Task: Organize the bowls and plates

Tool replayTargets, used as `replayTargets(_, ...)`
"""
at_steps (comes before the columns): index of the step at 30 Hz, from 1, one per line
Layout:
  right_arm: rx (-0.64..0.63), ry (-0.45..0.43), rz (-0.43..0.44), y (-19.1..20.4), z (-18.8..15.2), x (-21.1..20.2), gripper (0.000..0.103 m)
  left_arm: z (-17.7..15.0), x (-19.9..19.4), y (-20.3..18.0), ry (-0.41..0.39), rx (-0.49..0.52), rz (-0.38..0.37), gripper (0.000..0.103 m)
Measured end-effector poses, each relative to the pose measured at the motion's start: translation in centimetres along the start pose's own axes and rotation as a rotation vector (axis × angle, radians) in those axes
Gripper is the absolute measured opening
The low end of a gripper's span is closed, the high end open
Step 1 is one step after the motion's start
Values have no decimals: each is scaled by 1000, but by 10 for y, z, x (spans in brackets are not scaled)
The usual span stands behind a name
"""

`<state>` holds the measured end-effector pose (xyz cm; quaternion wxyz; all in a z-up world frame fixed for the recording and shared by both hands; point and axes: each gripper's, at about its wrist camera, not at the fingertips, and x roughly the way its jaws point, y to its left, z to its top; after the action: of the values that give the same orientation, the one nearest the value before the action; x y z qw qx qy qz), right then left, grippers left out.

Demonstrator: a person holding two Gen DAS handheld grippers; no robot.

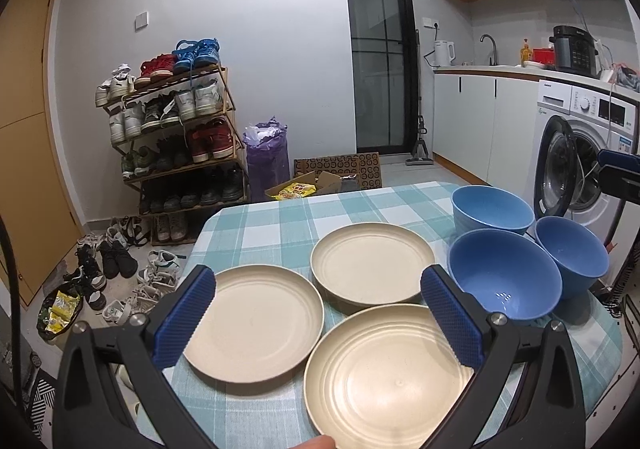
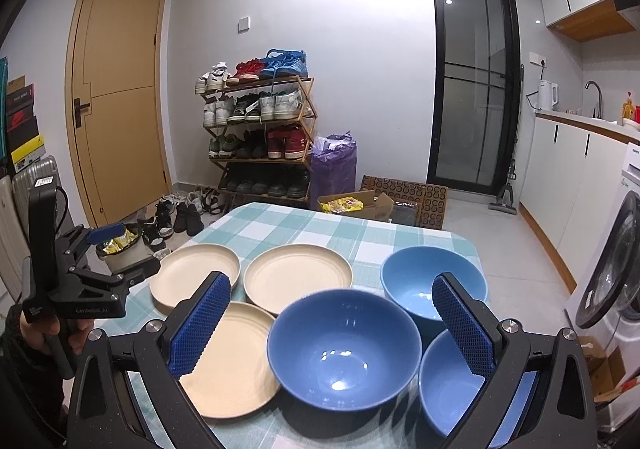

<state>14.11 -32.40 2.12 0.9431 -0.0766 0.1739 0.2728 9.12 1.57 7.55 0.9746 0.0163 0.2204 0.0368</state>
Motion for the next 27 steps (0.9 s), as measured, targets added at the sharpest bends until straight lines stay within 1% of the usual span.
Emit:
replayTargets(2,7,0,4,-2,5,5,103,3,5,2,-2,-4,4,103)
replayTargets(7,18,32,20,-5,18,20,103,11,15,7,-9,-10,5,103)
replayTargets(15,26,80,54,-9,34,53,103,23,30,11,4,2,14,103)
replayTargets(22,23,116,73,-14,42,78,103,29,52,17,57,-21,6,103)
replayTargets(25,17,136,76,-14,46,88,103,31,62,21,80,-40,-24,103)
replayTargets(27,12,144,78,-15,49,95,103,33,69,22,87,-45,-26,103)
